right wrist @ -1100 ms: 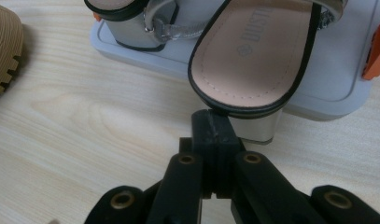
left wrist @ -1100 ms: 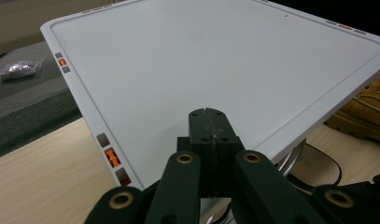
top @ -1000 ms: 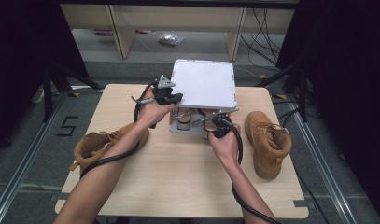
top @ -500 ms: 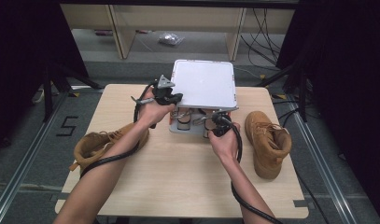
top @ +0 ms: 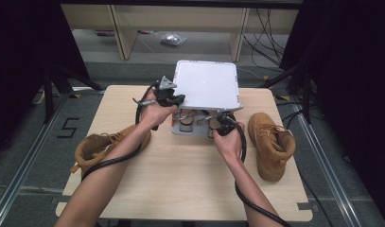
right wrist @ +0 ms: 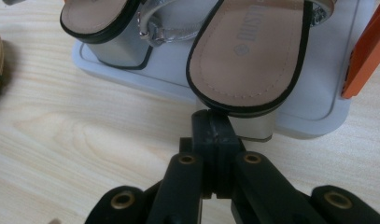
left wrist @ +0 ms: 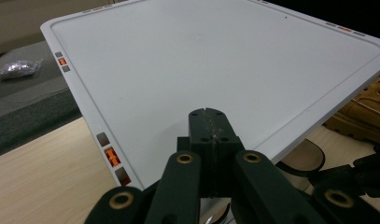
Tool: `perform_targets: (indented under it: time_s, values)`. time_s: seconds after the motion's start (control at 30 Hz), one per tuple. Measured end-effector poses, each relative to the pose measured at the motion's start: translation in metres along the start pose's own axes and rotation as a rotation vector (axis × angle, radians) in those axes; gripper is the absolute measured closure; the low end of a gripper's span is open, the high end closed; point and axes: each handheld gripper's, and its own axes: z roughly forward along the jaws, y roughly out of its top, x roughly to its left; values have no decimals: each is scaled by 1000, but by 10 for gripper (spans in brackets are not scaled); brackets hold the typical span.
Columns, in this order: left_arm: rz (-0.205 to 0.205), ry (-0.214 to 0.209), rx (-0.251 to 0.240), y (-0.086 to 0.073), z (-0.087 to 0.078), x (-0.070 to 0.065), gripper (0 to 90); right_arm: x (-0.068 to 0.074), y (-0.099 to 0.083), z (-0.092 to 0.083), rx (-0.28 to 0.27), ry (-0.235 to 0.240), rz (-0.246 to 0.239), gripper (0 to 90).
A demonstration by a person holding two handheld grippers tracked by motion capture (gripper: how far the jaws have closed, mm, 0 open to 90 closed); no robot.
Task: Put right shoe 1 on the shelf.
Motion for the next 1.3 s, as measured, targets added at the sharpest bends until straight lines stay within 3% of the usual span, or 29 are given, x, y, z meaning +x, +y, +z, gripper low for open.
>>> perform_targets:
  time_s: [0.07,0.4,0.43,0.57,0.7,0.77,1.07,1.13,1.23,1.3]
  values:
    - [13,-1,18,1,-1,1,899,1,0,1,-5,0,12,900]
    - [15,-2,17,1,-1,1,899,5,-3,5,-48,-21,13,900]
    - [16,-2,18,1,-1,1,900,4,-3,6,-57,-26,-8,900]
    - [14,-2,18,1,-1,1,900,8,-4,7,-64,-39,11,900]
    - [16,-2,21,1,-1,1,899,7,-7,9,-86,-42,-24,900]
    - [18,-1,22,1,-1,1,900,10,-8,9,-95,-47,-5,900]
    - [21,-2,24,2,-1,1,900,11,-10,16,-137,-61,-62,900]
    - [20,-2,24,2,-1,1,900,14,-10,16,-132,-70,-44,900]
    - [20,-1,24,2,-1,1,900,11,-11,21,-144,-75,-75,900]
    - [23,-1,25,2,-1,1,899,11,-12,22,-144,-81,-67,900]
